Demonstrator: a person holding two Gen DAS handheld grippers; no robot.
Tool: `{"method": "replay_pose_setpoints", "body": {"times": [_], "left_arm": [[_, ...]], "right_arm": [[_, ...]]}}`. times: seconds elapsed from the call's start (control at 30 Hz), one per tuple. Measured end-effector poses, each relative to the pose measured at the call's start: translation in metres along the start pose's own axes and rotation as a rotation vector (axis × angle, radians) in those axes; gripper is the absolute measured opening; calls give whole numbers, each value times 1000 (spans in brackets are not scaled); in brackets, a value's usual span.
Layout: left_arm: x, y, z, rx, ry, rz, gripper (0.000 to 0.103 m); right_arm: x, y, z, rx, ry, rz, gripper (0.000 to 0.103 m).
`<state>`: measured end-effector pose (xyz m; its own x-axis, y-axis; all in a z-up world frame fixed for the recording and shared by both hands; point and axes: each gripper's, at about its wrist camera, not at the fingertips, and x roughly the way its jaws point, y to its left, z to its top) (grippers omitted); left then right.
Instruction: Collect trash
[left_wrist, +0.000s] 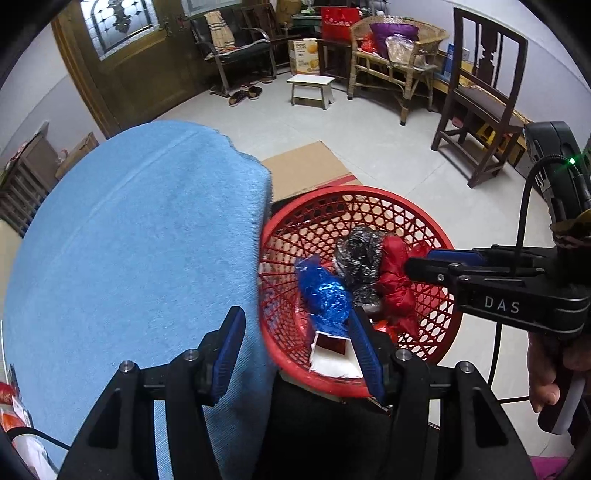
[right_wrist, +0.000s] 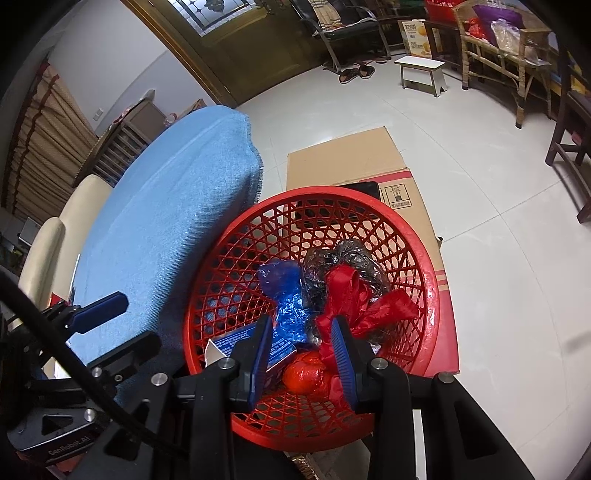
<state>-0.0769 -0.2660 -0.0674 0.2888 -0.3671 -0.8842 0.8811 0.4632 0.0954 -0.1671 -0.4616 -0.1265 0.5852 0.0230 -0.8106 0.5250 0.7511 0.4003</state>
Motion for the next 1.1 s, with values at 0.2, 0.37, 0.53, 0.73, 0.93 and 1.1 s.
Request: {"method": "replay_pose_setpoints", "body": {"times": [0.2,0.37,0.53,0.73,0.93,1.1], "left_arm": [[-24,20,-9,-68,-33,47,64],[-48,41,-18,-125,-88,120,64],[-67,59,-31,-158,-135,185,64],[-87,89,-52,-249,-165,235,64],[-105,113,-76,-327,-179,287,65],[-118,126,-97,-380,-188,315,65]], "right_arm": [[-7,18,3,-36,-6,12,37],[-11,43,2,-89,-15,22,37],[-13,67,-2,-133,-14,30,37],[-13,110,-10,-226,-6,49,37],[-15,159,-24,-332,-14,73,37],[-17,189,-32,-402,-27,92,37]]}}
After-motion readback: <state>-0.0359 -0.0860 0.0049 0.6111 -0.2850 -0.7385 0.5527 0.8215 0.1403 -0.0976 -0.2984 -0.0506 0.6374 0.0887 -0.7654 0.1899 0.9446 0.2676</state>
